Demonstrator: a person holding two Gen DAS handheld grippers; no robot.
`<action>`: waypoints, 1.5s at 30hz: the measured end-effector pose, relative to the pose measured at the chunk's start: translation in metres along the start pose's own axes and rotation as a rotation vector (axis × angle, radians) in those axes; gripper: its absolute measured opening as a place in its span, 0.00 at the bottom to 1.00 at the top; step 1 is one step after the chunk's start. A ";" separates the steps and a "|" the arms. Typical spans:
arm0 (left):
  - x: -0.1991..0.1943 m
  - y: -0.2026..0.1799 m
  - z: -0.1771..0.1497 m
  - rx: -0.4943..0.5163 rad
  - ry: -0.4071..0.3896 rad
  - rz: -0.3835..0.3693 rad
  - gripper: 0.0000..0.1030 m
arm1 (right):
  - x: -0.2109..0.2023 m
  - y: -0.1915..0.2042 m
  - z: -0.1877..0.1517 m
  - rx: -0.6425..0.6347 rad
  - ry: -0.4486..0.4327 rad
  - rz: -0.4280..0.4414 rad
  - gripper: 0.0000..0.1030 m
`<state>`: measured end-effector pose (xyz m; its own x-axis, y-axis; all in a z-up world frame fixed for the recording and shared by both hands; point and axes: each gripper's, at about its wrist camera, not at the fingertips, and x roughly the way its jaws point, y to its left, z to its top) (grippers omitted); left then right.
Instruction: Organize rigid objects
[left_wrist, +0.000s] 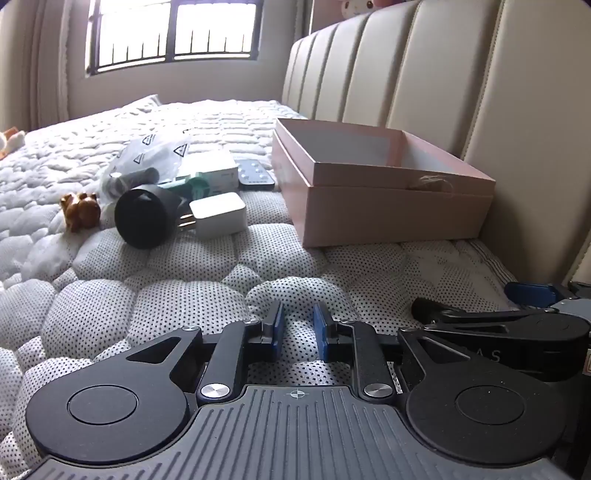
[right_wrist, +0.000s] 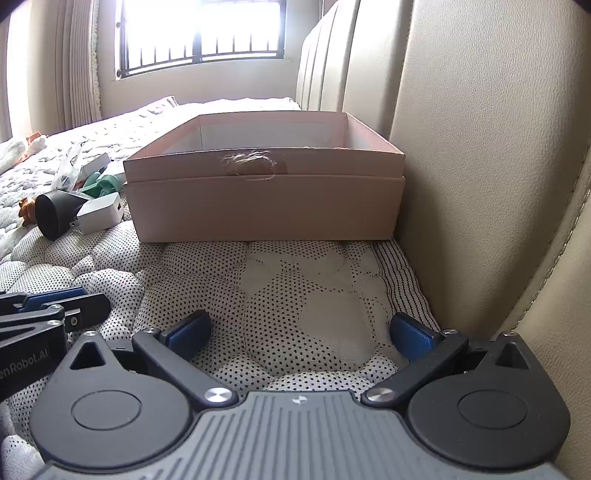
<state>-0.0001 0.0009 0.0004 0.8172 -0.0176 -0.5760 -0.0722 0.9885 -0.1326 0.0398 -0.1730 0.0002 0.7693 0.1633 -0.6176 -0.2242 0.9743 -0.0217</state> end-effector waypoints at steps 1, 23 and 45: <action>0.000 0.000 0.000 0.007 -0.001 0.005 0.20 | 0.000 0.000 0.000 0.000 0.000 0.000 1.00; 0.000 -0.009 -0.001 0.093 -0.010 0.065 0.20 | 0.002 0.000 0.001 0.005 -0.001 0.004 1.00; 0.001 -0.010 -0.001 0.101 -0.013 0.071 0.20 | 0.000 0.000 0.000 0.001 0.000 0.001 1.00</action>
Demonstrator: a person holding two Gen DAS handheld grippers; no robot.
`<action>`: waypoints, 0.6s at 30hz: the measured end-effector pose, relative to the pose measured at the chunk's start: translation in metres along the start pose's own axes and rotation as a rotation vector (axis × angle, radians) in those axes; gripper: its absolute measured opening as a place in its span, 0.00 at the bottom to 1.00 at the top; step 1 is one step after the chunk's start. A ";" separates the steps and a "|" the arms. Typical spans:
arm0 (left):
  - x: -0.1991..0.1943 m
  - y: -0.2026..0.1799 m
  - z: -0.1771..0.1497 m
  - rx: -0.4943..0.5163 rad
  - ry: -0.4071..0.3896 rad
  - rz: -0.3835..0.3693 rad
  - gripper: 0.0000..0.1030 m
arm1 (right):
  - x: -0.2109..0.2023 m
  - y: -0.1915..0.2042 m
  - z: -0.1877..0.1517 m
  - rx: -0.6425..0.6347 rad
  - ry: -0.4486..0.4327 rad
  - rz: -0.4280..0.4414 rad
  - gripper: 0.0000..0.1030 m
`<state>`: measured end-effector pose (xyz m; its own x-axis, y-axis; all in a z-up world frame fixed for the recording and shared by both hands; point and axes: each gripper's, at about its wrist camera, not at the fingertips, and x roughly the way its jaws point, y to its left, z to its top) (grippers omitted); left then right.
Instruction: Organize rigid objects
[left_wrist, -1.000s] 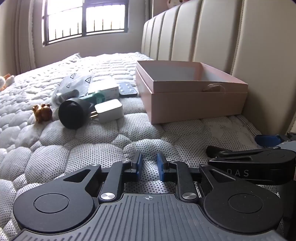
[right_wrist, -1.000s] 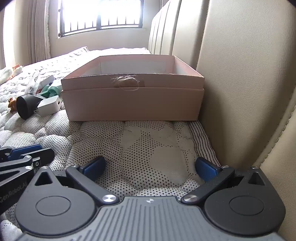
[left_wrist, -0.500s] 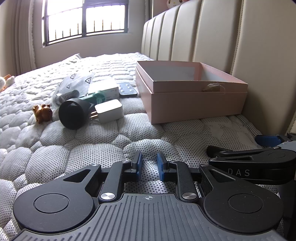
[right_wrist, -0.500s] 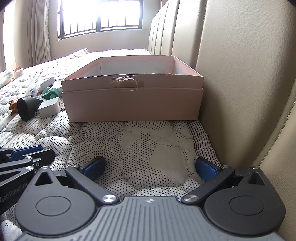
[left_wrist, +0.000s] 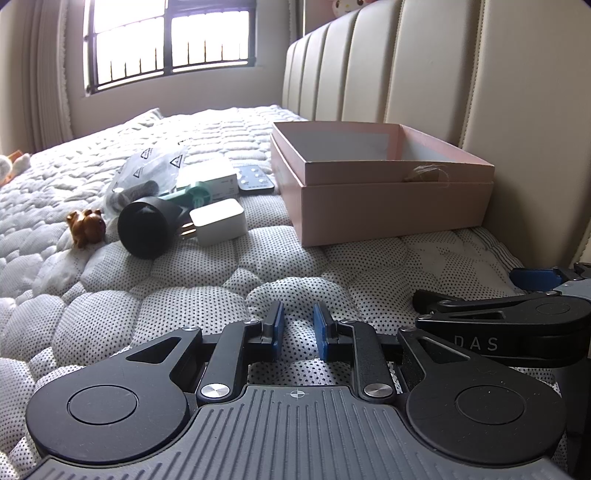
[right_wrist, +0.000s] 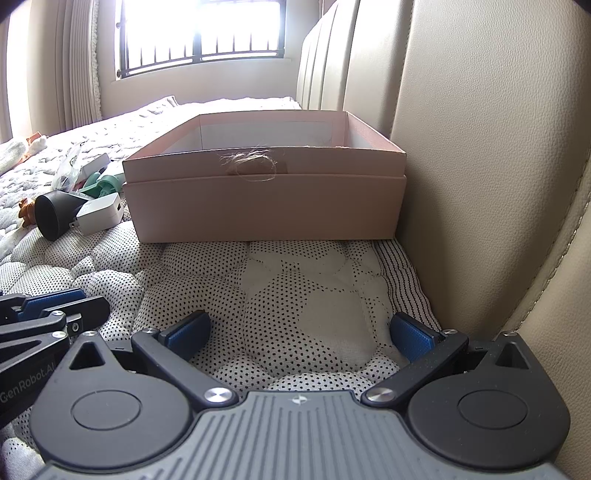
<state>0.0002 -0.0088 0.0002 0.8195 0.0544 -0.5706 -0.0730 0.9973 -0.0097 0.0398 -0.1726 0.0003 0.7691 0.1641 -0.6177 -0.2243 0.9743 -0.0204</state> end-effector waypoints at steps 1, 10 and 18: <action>0.000 0.000 0.000 0.000 -0.001 0.000 0.20 | 0.000 0.000 0.000 0.000 0.000 0.000 1.00; 0.000 0.000 0.000 -0.002 0.001 -0.001 0.21 | -0.001 -0.001 -0.001 0.005 -0.006 0.006 1.00; 0.001 0.001 0.000 0.001 0.005 -0.002 0.20 | -0.002 0.000 0.000 -0.002 -0.008 0.000 1.00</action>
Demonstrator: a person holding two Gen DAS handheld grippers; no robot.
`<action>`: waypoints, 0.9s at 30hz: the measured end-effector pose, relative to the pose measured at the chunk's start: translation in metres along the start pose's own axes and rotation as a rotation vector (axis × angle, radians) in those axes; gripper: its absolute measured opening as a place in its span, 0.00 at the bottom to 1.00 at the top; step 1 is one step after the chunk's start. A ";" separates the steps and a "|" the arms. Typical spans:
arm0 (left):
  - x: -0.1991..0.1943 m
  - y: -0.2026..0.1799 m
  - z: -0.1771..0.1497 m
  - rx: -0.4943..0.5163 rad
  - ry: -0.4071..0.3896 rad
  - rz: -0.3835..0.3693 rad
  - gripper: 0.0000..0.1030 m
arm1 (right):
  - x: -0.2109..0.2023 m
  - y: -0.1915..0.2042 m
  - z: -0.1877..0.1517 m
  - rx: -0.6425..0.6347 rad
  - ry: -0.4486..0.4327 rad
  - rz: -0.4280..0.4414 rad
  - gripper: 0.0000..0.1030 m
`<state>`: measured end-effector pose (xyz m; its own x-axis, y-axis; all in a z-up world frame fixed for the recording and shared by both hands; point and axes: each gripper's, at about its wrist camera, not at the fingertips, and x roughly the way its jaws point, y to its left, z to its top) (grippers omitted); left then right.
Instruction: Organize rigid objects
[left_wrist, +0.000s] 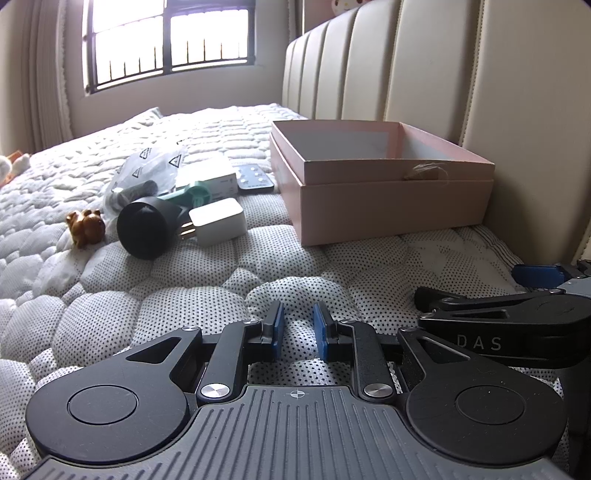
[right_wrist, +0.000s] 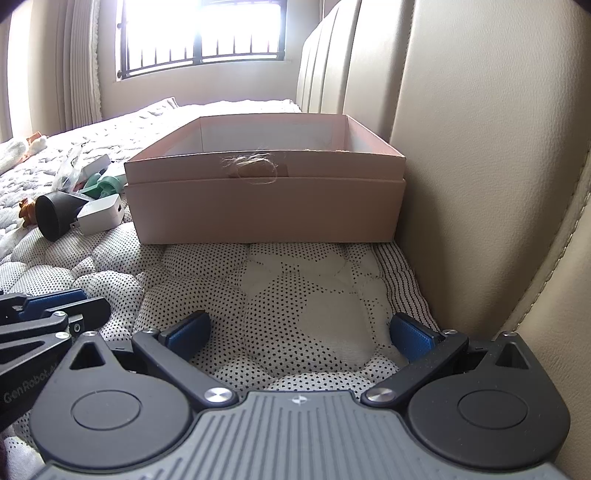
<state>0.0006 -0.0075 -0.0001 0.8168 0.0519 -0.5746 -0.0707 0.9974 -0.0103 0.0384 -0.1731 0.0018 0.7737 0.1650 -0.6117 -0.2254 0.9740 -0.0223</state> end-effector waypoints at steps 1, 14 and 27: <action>0.000 0.001 0.000 -0.004 0.001 -0.003 0.20 | -0.001 -0.001 0.000 0.002 -0.002 0.002 1.00; 0.004 0.000 0.004 -0.005 0.020 -0.008 0.20 | 0.007 -0.011 0.024 0.034 0.189 0.073 1.00; -0.013 0.060 0.026 -0.107 -0.037 -0.080 0.20 | 0.012 -0.003 0.026 -0.028 0.235 0.072 1.00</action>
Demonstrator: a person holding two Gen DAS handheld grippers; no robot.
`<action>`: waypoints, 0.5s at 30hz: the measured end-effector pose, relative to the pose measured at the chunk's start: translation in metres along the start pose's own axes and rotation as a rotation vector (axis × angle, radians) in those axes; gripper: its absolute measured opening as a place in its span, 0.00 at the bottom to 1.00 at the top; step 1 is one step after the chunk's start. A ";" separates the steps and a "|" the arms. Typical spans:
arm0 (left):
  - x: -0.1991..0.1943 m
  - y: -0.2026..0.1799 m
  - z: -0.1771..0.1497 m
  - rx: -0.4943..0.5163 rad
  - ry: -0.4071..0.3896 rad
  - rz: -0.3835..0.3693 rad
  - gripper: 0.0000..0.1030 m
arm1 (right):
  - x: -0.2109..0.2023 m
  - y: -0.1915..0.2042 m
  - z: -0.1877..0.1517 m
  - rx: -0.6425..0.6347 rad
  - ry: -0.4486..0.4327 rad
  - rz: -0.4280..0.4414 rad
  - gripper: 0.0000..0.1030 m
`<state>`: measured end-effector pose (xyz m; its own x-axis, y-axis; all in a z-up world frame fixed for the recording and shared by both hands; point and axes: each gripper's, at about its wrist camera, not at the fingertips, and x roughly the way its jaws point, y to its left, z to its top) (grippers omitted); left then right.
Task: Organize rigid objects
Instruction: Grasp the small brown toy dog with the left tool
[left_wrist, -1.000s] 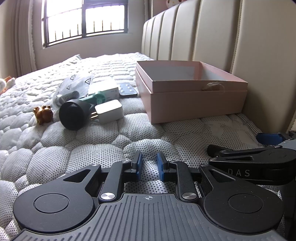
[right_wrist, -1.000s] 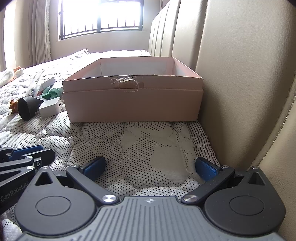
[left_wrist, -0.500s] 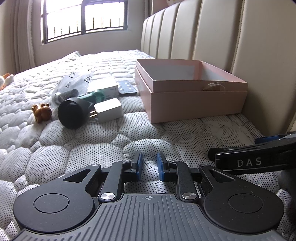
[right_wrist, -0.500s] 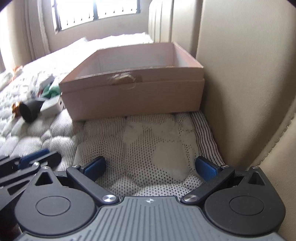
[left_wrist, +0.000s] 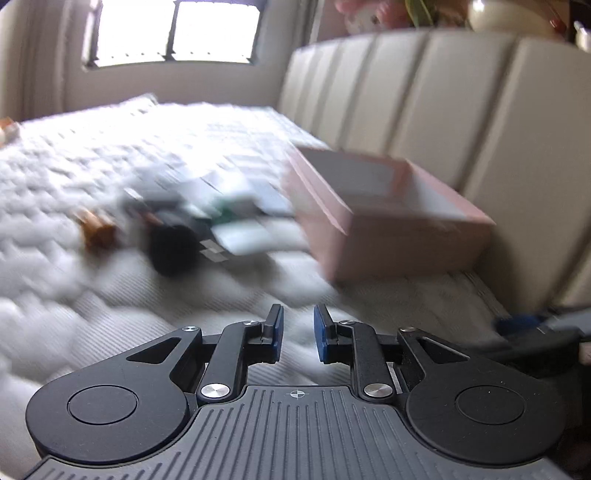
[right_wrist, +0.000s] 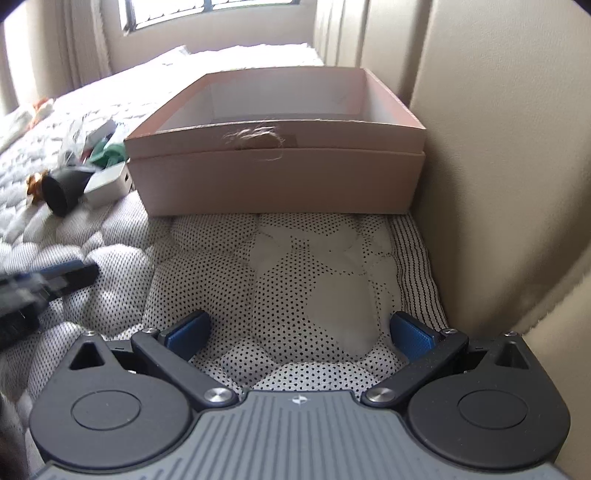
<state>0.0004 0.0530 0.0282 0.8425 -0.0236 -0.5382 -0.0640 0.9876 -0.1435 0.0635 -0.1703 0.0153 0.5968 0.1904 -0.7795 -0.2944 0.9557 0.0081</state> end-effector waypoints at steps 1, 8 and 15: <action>-0.002 0.011 0.006 -0.005 -0.014 0.025 0.20 | 0.000 -0.001 0.002 -0.007 0.012 0.008 1.00; -0.006 0.085 0.052 -0.125 -0.016 0.087 0.20 | -0.025 0.006 0.001 0.004 -0.051 0.078 1.00; 0.013 0.143 0.078 -0.234 0.029 0.185 0.20 | -0.061 0.037 -0.005 -0.060 -0.218 0.130 1.00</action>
<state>0.0433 0.2062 0.0654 0.7898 0.1456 -0.5959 -0.3393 0.9130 -0.2265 0.0127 -0.1478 0.0602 0.6957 0.3608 -0.6211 -0.4187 0.9063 0.0574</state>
